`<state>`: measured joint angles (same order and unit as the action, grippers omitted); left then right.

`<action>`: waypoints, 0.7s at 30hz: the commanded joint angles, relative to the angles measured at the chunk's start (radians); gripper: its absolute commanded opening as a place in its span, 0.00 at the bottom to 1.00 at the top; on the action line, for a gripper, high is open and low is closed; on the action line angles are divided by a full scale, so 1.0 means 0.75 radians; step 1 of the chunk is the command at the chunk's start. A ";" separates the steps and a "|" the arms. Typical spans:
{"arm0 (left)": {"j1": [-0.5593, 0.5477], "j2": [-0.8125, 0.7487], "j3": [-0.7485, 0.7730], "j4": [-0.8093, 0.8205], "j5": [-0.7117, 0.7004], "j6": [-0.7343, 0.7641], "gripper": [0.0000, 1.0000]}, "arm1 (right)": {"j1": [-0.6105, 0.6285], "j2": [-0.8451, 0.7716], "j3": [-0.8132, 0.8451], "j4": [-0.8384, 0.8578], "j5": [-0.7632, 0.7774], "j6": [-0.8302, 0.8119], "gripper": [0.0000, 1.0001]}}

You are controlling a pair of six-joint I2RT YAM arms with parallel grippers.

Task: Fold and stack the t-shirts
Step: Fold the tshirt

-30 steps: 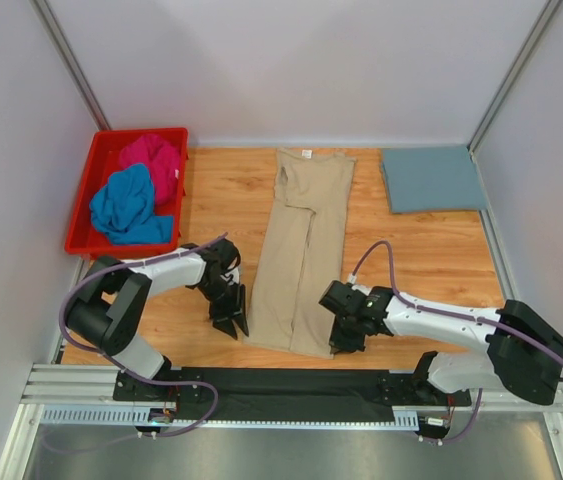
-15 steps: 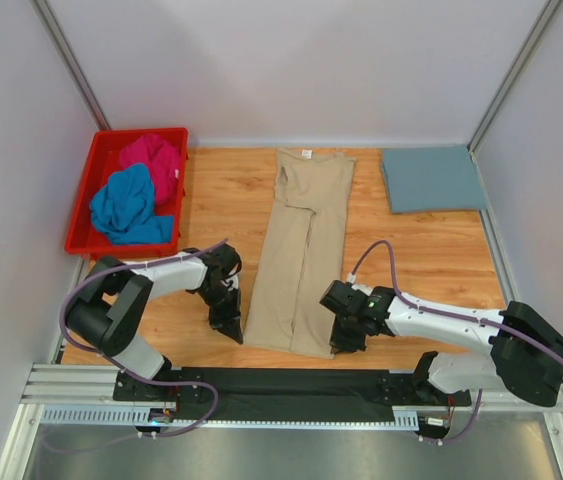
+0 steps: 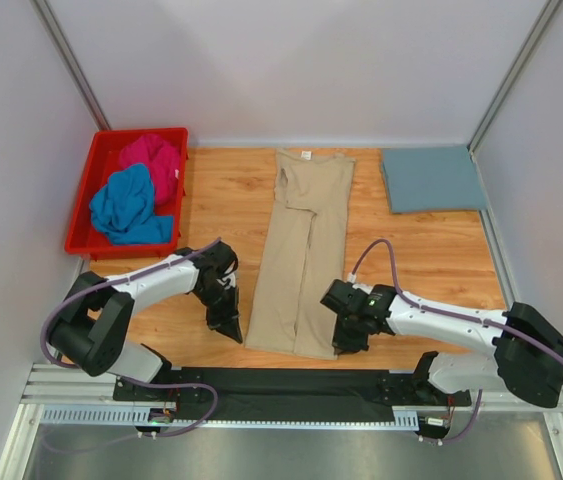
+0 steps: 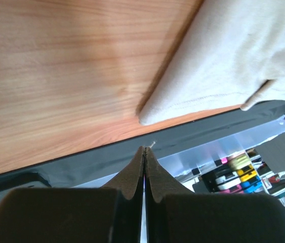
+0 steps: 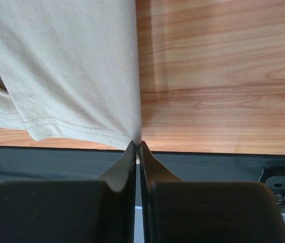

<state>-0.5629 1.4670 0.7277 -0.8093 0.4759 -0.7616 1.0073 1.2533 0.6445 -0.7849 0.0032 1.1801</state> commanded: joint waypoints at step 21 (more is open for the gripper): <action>-0.068 -0.023 -0.019 0.164 0.132 -0.017 0.40 | 0.009 0.002 0.079 -0.044 0.016 -0.021 0.00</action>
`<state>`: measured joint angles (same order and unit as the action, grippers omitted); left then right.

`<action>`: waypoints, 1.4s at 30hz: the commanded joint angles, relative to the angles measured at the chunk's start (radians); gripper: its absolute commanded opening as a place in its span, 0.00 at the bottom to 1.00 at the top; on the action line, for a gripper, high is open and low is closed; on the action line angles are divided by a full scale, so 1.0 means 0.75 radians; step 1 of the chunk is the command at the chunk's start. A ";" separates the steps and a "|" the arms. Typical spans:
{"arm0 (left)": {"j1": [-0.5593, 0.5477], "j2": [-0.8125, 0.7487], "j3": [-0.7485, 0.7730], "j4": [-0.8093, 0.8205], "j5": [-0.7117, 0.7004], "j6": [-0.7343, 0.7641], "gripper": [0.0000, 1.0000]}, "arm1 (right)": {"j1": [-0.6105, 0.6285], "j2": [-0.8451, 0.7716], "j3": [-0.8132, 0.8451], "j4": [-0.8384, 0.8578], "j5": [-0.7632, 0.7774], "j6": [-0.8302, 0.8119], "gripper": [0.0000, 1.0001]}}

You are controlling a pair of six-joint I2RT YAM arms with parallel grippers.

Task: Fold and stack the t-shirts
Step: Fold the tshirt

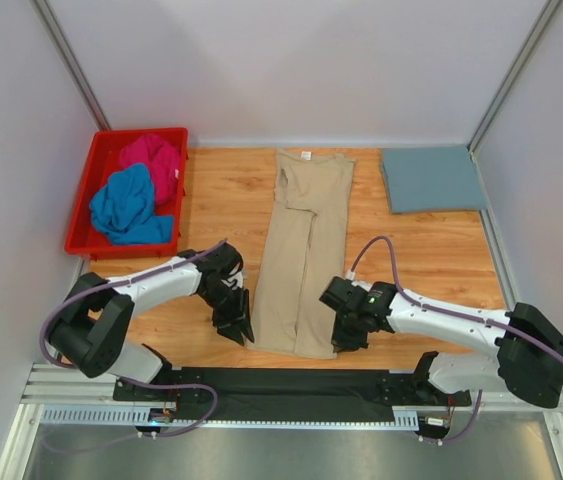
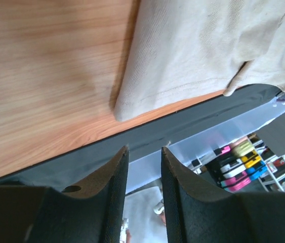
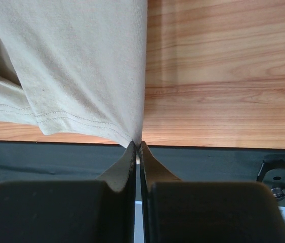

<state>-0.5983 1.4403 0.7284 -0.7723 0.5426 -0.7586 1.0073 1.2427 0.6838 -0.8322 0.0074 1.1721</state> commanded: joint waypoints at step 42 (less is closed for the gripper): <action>-0.022 0.023 0.006 0.058 -0.130 -0.009 0.48 | 0.009 0.063 0.060 0.009 -0.043 -0.039 0.00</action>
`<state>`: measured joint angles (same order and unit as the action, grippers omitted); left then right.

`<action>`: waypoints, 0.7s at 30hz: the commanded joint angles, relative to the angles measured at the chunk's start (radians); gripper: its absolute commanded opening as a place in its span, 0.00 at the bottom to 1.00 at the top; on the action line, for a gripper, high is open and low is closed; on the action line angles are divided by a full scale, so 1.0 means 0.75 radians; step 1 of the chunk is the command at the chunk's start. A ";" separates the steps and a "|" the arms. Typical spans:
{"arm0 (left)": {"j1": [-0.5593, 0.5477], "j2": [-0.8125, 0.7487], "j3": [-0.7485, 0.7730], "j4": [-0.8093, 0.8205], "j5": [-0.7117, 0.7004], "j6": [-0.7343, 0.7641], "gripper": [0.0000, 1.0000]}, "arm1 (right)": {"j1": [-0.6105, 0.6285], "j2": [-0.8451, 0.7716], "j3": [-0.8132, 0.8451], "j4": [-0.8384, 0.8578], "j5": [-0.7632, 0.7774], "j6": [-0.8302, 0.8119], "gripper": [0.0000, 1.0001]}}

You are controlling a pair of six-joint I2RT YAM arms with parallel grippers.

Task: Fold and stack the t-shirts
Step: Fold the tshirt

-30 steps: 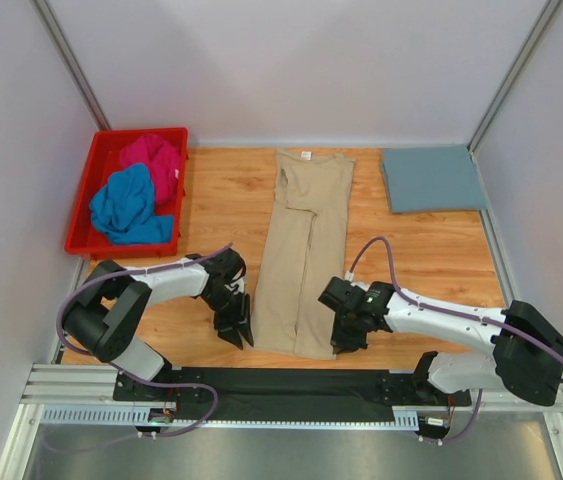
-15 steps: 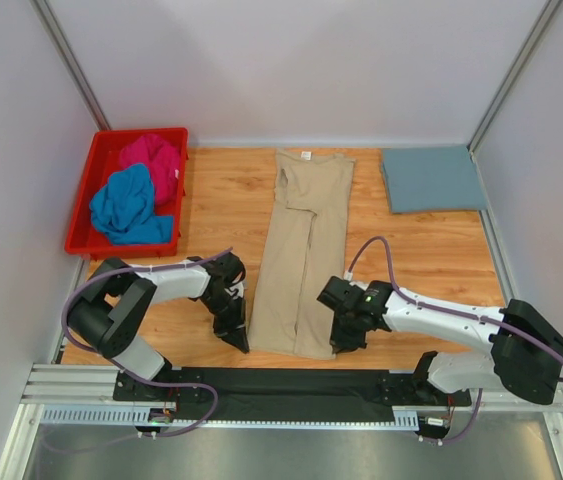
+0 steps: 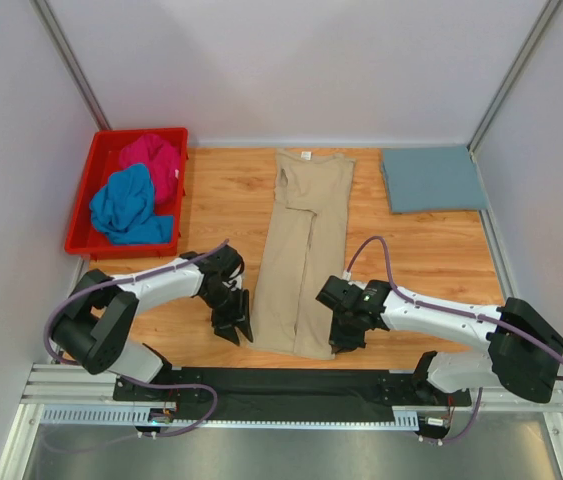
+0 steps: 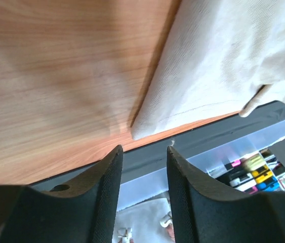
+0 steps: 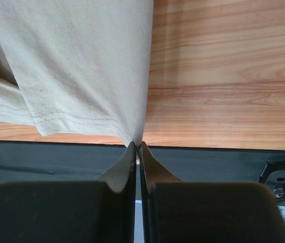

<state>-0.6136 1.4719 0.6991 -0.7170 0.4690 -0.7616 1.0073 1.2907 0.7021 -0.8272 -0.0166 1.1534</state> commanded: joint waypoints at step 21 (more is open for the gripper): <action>-0.002 0.211 0.109 0.009 -0.098 0.048 0.15 | 0.009 -0.015 0.064 -0.006 -0.027 -0.024 0.00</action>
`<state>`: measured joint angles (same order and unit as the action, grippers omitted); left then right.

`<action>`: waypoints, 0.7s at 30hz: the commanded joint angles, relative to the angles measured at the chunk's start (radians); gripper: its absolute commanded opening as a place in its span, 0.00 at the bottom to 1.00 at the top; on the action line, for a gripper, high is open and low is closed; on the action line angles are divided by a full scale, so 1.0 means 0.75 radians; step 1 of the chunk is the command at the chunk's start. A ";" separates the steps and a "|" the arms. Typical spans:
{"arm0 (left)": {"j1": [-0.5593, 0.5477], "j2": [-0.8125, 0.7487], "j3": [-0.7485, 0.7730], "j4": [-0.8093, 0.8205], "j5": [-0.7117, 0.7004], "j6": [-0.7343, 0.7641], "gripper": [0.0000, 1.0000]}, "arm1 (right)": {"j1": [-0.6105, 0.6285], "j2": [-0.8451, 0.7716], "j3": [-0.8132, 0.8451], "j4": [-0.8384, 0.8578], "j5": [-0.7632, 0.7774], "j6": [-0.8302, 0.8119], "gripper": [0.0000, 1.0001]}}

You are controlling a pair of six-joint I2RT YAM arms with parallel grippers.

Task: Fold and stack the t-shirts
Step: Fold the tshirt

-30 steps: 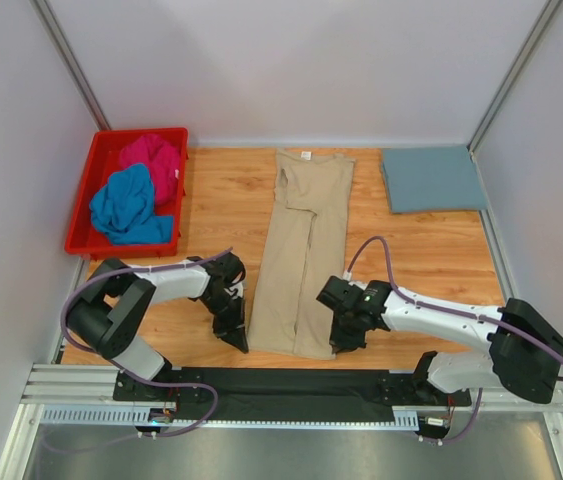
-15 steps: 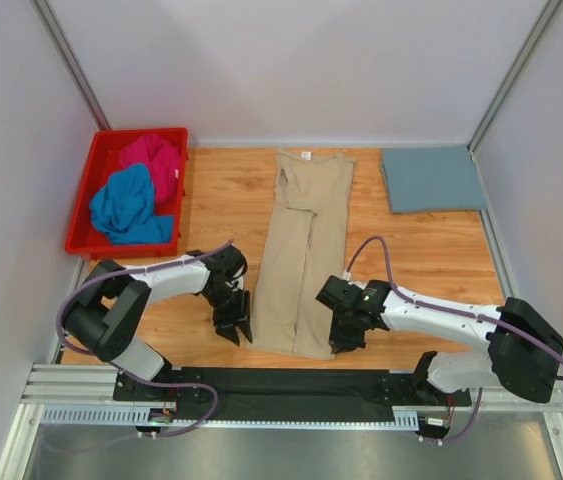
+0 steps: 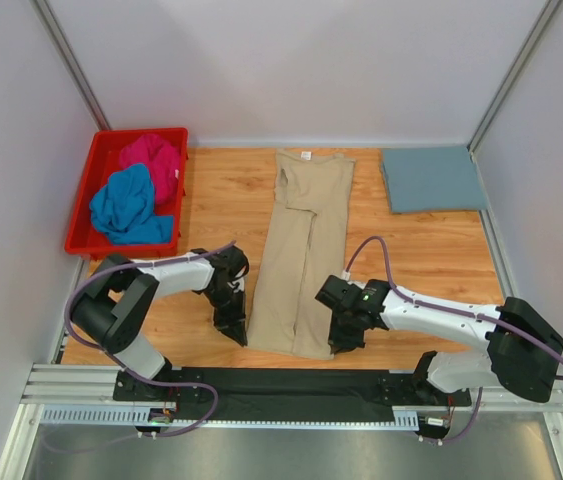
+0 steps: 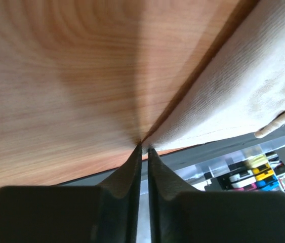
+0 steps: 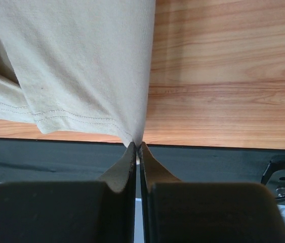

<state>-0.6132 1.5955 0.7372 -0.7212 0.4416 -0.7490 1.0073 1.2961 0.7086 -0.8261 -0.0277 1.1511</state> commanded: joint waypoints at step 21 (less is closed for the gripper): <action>-0.005 -0.084 0.130 -0.231 0.031 -0.067 0.00 | 0.009 0.033 0.192 -0.146 -0.033 -0.152 0.00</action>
<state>-0.6136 1.5574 0.8070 -0.8524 0.4362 -0.7658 1.0073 1.3159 0.8185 -0.9092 -0.0372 1.0706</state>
